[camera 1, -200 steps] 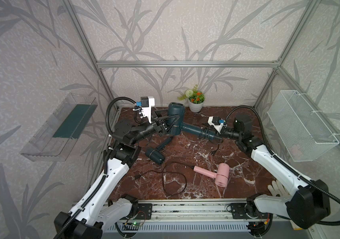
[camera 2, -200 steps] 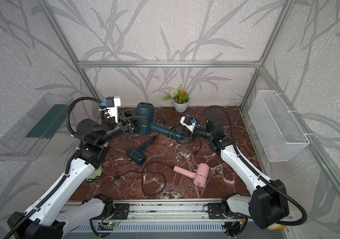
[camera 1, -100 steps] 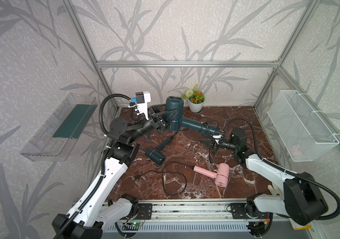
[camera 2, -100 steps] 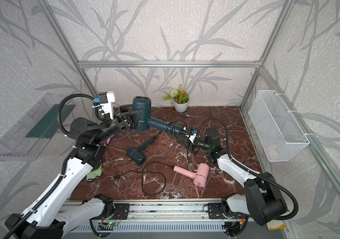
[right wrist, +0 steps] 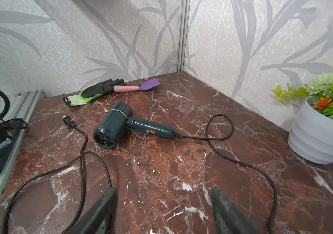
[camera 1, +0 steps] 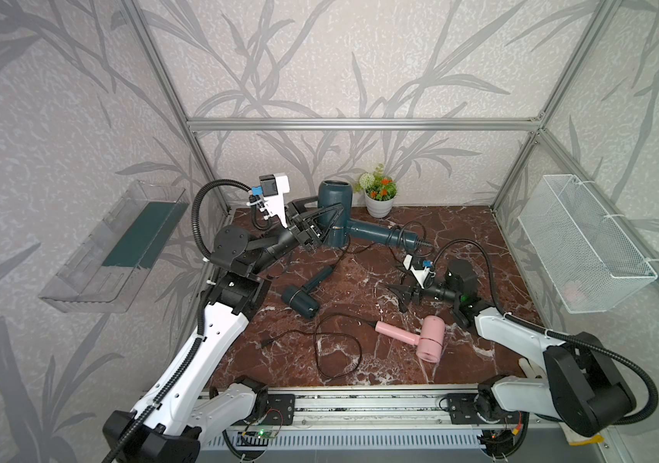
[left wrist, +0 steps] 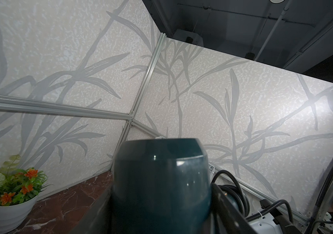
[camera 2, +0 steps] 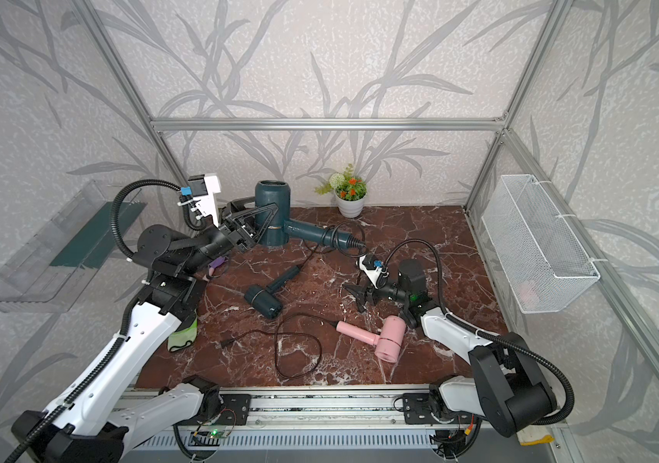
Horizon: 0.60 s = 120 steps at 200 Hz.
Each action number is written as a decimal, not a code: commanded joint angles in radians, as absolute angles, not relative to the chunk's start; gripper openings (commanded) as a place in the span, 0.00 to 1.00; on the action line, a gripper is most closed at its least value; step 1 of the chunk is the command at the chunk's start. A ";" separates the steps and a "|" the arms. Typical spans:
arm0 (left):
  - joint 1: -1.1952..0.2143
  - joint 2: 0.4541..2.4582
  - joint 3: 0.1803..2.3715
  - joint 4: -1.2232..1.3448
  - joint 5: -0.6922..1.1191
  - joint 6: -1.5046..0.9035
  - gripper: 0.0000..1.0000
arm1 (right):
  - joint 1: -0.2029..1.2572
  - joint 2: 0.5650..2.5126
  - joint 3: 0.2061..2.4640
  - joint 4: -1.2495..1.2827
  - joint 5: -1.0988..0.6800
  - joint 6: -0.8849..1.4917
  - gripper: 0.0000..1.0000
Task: Wrap the cord around the hair dryer
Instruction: Wrap the power cord around the hair dryer.
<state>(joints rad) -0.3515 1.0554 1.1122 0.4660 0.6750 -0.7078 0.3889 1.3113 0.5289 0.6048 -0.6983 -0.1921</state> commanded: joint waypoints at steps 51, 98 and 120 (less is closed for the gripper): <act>-0.316 1.050 1.156 0.582 0.550 -0.741 0.00 | 0.447 1.291 0.503 0.520 -0.605 -0.215 0.74; -0.303 1.052 1.148 0.585 0.509 -0.740 0.00 | 0.463 1.304 0.527 0.466 -0.580 -0.219 0.51; -0.293 1.047 1.143 0.582 0.471 -0.739 0.00 | 0.480 1.300 0.547 0.417 -0.564 -0.239 0.40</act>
